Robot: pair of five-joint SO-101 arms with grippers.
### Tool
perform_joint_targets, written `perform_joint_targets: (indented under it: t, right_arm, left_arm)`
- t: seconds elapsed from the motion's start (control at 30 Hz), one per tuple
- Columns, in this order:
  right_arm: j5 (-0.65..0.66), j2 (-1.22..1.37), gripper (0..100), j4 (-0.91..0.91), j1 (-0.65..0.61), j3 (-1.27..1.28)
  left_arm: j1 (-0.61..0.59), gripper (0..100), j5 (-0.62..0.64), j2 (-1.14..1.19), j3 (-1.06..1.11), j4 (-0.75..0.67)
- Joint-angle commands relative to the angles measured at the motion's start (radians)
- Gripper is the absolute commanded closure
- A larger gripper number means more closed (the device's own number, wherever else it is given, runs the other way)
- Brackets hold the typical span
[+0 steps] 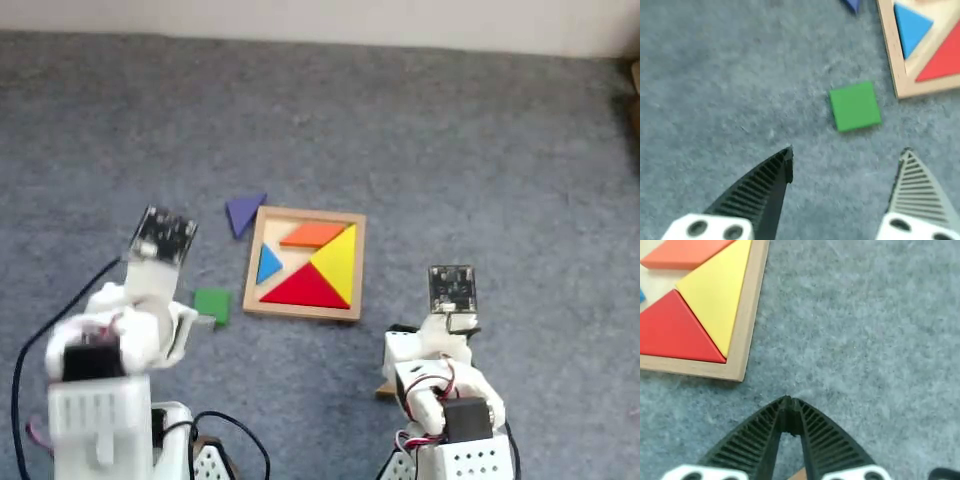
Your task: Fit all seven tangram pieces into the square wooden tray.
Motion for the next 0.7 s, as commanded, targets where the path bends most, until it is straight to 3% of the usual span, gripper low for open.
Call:
perform_joint_targets:
  t: [0.0,0.23,0.67]
  right_arm:
    - [0.008,-0.005,99.3,0.002,0.012,0.122]
    - [0.008,-0.005,99.3,0.002,0.012,0.122]
    - [0.008,-0.005,99.3,0.004,0.012,0.122]
  left_arm:
    - [0.015,67,-0.006,0.302,-0.116,-0.069]
    - [0.015,67,-0.003,0.716,-0.206,-0.253]
    - [0.093,69,0.101,1.075,-0.397,-0.278]
